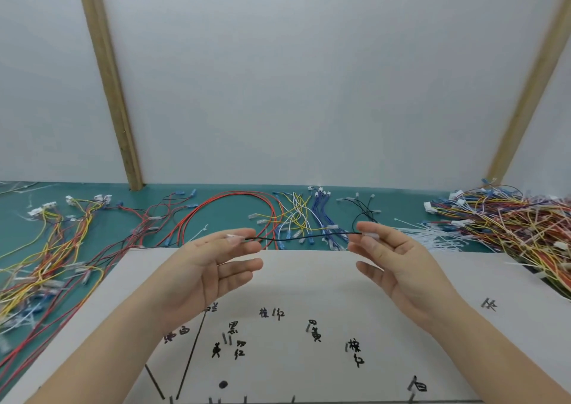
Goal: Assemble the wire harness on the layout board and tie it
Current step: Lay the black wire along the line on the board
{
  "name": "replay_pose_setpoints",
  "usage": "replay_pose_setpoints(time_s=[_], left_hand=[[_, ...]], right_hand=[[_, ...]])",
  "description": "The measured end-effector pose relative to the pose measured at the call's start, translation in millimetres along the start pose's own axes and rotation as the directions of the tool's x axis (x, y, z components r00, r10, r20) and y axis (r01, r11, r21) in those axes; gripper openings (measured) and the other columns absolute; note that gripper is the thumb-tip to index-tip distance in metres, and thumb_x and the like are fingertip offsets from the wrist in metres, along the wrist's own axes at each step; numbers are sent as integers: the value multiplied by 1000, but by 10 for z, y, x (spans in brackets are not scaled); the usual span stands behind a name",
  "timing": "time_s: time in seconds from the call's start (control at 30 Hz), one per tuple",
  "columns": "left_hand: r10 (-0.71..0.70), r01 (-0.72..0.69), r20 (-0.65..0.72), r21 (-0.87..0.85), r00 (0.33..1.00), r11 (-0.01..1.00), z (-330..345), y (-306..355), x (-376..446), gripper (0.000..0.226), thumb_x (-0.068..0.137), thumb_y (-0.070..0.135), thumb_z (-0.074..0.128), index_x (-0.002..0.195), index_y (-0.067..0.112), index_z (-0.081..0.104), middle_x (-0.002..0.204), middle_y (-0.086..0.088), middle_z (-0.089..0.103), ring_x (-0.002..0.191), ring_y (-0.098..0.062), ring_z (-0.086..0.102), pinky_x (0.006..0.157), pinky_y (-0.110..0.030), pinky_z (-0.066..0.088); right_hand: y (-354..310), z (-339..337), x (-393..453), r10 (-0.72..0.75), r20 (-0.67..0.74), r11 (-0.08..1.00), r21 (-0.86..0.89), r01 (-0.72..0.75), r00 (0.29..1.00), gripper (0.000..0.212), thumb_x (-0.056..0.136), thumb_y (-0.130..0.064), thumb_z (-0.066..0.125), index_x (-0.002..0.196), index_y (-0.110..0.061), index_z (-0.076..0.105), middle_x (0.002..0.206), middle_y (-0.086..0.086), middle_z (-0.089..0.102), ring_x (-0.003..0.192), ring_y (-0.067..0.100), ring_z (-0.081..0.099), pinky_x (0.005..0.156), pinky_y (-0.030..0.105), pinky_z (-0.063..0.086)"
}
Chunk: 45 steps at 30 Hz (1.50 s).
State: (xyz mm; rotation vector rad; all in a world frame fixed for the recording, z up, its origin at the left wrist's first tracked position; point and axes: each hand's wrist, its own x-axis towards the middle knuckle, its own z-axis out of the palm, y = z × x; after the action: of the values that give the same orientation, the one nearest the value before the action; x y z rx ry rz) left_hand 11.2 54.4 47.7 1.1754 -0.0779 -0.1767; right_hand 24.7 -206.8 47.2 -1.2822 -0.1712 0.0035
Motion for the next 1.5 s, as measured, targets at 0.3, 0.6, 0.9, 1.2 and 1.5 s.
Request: replay_pose_setpoints(time_s=[0.3,0.6,0.9,1.2,1.5], left_hand=[[-27,27,-19,-11,999,1000,1,-39,-5,28,69,19,55,88,9,72,93,-10,73,77,-23,71,57,-26,57],[-8,8,-26,-9,1000,1000,5,-24,-22,24,70,20,56,80,17,77,90,-9,73,76,-22,71,57,-26,57],[2,1,-25,86,1000,996,-5,-40,-13,22,69,26,59,78,17,77,76,-3,72,63,-12,68,54,-20,54],[-51,27,52,386,997,922,57,-78,-89,20,78,4,64,63,17,68,65,-3,67,49,-8,51,49,-15,45],[5,-78,85,893,996,444,215,149,-521,17,85,26,58,90,41,60,58,14,64,51,0,50,45,-9,38]], right_hand=[[44,-49,34,27,32,998,61,-29,999,25,66,-14,64,82,-28,76,85,-7,73,76,7,68,57,21,53],[53,-58,46,10,31,998,62,-12,999,20,65,-20,66,79,-28,76,82,-5,73,74,8,68,57,20,53],[67,-61,46,11,-82,999,-45,-15,997,55,23,-53,89,66,-23,74,62,-1,67,64,5,65,54,19,53],[106,-9,36,88,-139,996,38,-83,986,14,88,-15,54,79,-14,65,70,-1,72,63,8,68,52,19,54],[53,177,16,36,-33,996,-77,-39,999,9,88,-6,55,87,-12,62,70,2,72,58,5,64,56,17,54]])
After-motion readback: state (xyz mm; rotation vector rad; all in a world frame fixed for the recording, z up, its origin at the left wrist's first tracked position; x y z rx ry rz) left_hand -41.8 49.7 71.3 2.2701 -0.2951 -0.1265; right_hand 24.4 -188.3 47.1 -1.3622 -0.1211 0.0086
